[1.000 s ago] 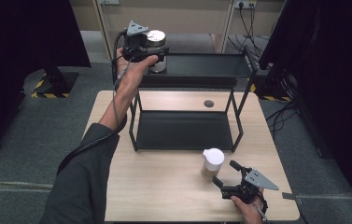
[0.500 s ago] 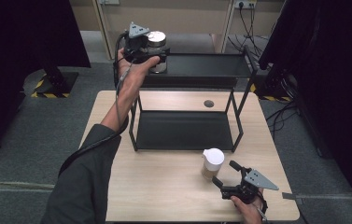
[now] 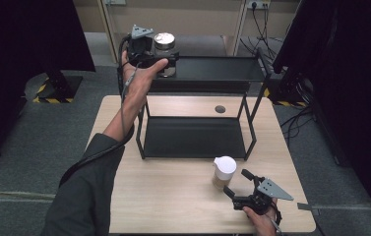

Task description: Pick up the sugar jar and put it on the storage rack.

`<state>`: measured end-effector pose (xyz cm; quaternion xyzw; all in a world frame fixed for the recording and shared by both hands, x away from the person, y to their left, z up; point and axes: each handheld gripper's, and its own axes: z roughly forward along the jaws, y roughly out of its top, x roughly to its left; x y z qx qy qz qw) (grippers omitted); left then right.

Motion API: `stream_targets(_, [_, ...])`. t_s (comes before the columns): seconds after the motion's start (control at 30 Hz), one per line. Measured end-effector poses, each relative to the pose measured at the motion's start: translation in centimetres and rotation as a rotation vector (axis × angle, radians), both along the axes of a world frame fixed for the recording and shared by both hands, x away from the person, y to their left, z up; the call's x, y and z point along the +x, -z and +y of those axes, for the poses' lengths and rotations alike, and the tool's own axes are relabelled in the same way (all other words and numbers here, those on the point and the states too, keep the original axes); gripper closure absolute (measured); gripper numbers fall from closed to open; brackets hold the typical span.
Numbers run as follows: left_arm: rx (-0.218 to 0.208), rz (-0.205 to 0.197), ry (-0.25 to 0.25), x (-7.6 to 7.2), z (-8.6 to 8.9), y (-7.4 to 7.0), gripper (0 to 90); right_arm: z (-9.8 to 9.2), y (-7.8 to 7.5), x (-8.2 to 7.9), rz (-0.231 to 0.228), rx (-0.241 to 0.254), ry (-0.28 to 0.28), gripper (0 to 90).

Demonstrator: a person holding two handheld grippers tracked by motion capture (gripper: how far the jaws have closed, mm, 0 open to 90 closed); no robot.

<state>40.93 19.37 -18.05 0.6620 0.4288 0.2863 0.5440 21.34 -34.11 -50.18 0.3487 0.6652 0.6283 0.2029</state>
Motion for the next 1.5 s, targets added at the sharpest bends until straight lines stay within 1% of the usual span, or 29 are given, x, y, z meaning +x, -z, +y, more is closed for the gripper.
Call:
stream_targets(0.07, [-0.011, 0.006, 0.002, -0.2, 0.2, 0.2, 0.2, 0.0, 0.0, 0.0, 0.002, 0.000, 0.001, 0.7])
stream_targets(0.13, [-0.013, 0.004, 0.006, -0.3, 0.3, 0.3, 0.2, 0.0, 0.0, 0.0, 0.002, 0.000, 0.000, 0.7])
stream_targets(0.3, [-0.012, -0.004, 0.024, -1.0, 0.4, 0.5, 0.3, 0.1, 0.0, 0.0, 0.004, -0.003, 0.000, 0.7])
stream_targets(0.4, [-0.022, -0.015, 0.040, -1.7, 0.5, 0.8, 0.3, 0.1, 0.0, 0.0, 0.005, -0.002, 0.000, 0.7])
stream_targets(0.43, [-0.022, -0.015, 0.040, -1.7, 0.5, 0.8, 0.3, 0.1, 0.0, 0.0, 0.005, -0.002, 0.000, 0.7])
stream_targets(0.57, [-0.044, -0.019, 0.074, -2.6, 0.7, 1.1, 0.4, 0.1, 0.0, 0.0, 0.004, -0.002, 0.000, 0.7])
stream_targets(0.6, [-0.043, -0.021, 0.081, -2.9, 0.7, 1.2, 0.4, 0.1, 0.0, 0.0, 0.005, -0.002, 0.000, 0.7])
stream_targets(0.67, [-0.022, -0.036, 0.096, -3.4, 0.7, 1.3, 0.4, 0.1, 0.0, 0.0, 0.004, -0.002, 0.000, 0.7])
stream_targets(0.7, [-0.019, -0.041, 0.105, -3.6, 0.8, 1.4, 0.5, 0.1, 0.0, 0.0, 0.004, -0.002, -0.001, 0.7])
stream_targets(0.73, [-0.041, -0.034, 0.113, -3.9, 0.7, 1.5, 0.5, 0.1, 0.0, 0.0, 0.004, -0.003, -0.001, 0.7])
stream_targets(0.77, [-0.048, -0.036, 0.124, -4.2, 0.8, 1.7, 0.5, 0.1, 0.0, 0.0, 0.004, -0.003, -0.001, 0.7])
stream_targets(0.83, [-0.046, -0.049, 0.141, -4.9, 0.8, 1.9, 0.6, 0.1, 0.0, 0.0, 0.003, -0.005, -0.002, 0.7])
stream_targets(0.93, [-0.050, -0.050, 0.164, -5.5, 0.9, 2.3, 0.7, 0.1, 0.0, 0.0, 0.003, -0.005, -0.001, 0.7])
stream_targets(1.1, [-0.065, -0.075, 0.205, -6.8, 1.1, 3.6, 1.0, 0.1, 0.0, 0.0, 0.002, -0.004, -0.002, 0.7])
stream_targets(1.23, [-0.094, -0.078, 0.246, -7.5, 1.6, 4.9, 1.0, 0.1, 0.0, 0.0, 0.002, -0.004, -0.002, 0.7])
stream_targets(1.33, [-0.095, -0.088, 0.266, -8.0, 1.7, 6.0, 1.0, 0.2, 0.0, 0.0, 0.002, -0.004, -0.003, 0.7])
stream_targets(1.43, [-0.097, -0.085, 0.293, -8.3, 1.8, 6.9, 1.0, 0.1, 0.0, 0.0, 0.002, -0.003, -0.003, 0.7])
stream_targets(1.5, [-0.096, -0.091, 0.301, -8.5, 1.9, 7.6, 1.0, 0.2, 0.0, 0.0, 0.002, -0.005, -0.003, 0.7])
